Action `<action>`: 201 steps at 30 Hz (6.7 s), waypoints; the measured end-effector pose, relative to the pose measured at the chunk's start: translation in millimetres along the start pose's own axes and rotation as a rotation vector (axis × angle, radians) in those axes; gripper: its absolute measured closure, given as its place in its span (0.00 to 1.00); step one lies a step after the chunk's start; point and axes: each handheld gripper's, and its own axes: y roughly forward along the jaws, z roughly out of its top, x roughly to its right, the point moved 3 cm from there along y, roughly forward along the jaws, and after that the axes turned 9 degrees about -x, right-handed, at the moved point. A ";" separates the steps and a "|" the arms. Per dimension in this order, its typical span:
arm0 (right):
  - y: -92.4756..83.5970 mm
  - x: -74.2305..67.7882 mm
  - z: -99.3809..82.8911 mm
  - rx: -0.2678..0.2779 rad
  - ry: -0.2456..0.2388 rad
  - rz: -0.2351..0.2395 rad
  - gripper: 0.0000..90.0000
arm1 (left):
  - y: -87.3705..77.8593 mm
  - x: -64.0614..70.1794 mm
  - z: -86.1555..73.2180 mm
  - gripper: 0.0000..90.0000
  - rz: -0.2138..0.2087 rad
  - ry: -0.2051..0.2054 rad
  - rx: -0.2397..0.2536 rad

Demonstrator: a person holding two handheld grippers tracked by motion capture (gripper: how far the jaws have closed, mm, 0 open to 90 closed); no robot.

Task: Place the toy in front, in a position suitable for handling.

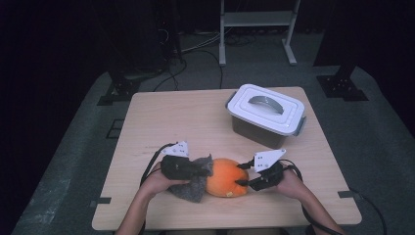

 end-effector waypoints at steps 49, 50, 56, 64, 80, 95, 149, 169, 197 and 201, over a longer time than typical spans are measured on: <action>9.4 -7.3 4.4 0.003 0.034 0.026 0.41 | 4.8 2.7 0.1 0.89 -0.059 -0.002 0.016; 9.0 -7.7 3.6 0.003 0.037 0.025 0.41 | 5.8 3.9 3.7 0.89 -0.062 0.007 0.016; 9.0 -8.9 3.4 0.010 0.030 0.024 0.41 | 10.9 17.4 28.4 0.89 -0.103 0.064 0.052; 8.2 -9.4 2.0 0.014 0.016 0.013 0.41 | 11.7 6.5 10.8 0.89 -0.061 0.026 0.021; 8.2 -7.1 0.0 0.014 0.034 0.006 0.41 | 12.0 -11.1 16.3 0.89 -0.038 -0.023 0.026; 8.7 -9.9 0.7 0.016 0.019 0.010 0.41 | -3.7 3.2 -32.9 0.88 -0.052 -0.062 -0.040; 11.3 -14.1 12.9 0.030 0.105 0.038 0.45 | 32.3 29.4 35.5 0.89 -0.031 0.128 -0.175; 23.6 -9.5 19.7 0.020 0.099 0.043 0.24 | 30.1 32.0 26.3 0.89 -0.094 0.115 -0.160; -7.3 -4.4 1.1 -0.033 0.083 0.021 0.45 | 4.0 14.2 8.7 0.88 0.012 0.051 -0.131; -10.6 0.3 1.8 0.019 0.169 0.042 0.30 | 8.4 16.7 7.3 0.89 -0.023 0.049 -0.127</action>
